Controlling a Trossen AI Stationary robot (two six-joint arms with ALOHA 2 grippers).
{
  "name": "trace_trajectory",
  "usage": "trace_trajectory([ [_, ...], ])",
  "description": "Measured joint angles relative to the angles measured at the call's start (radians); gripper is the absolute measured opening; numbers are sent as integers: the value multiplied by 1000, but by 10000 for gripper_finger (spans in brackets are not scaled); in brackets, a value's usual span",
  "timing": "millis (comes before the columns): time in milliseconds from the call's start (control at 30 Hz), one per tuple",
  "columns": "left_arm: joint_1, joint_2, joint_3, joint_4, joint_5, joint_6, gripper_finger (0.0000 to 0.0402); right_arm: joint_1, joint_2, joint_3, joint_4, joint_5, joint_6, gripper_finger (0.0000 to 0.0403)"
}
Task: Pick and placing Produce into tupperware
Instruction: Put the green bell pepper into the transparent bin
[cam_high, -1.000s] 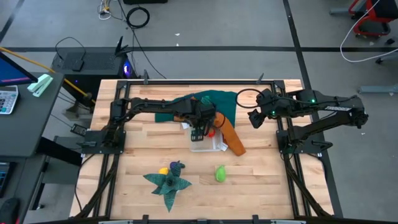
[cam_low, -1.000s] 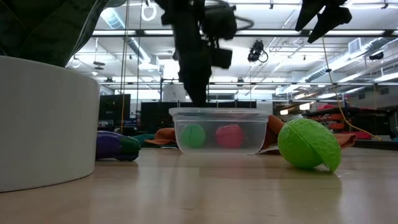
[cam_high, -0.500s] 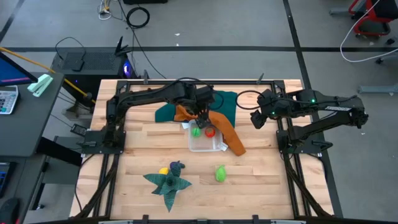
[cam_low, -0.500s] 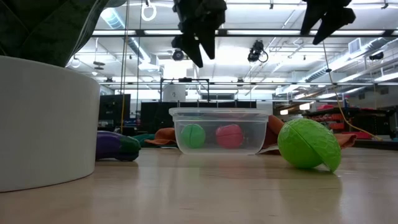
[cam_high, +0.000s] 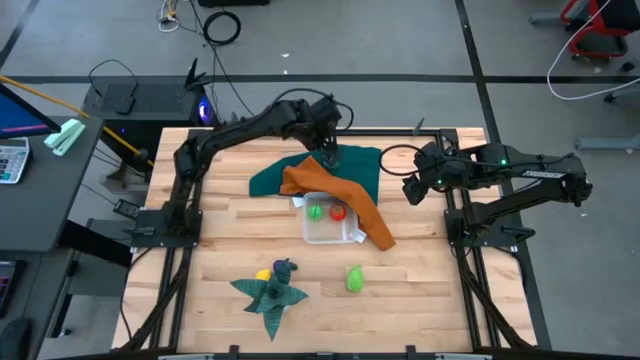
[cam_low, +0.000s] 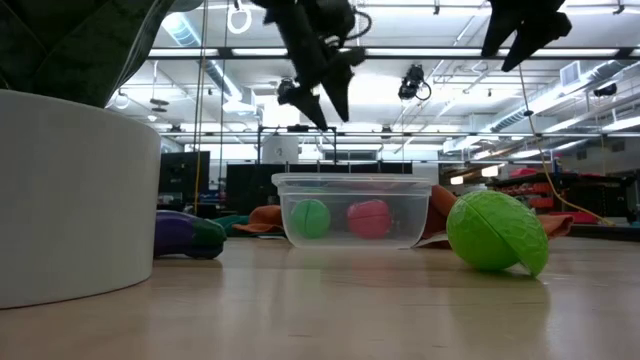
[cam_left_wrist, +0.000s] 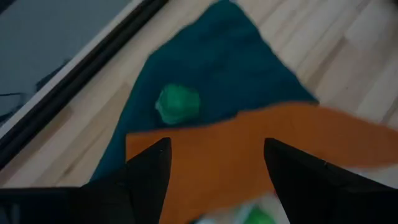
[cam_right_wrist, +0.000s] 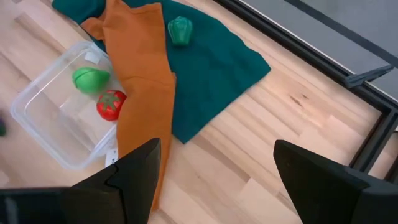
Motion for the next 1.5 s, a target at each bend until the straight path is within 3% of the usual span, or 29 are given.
trace_trajectory([
  [233,45,78,1,53,74,-5,256,0,2,0,9,-21,24,274],
  [533,78,182,52,66,55,19,249,0,10,0,20,-77,42,274],
  [833,96,183,62,156,15,19,249,0,10,0,29,-86,53,274],
  [1500,77,300,60,101,61,54,261,0,39,0,43,-113,52,274],
])
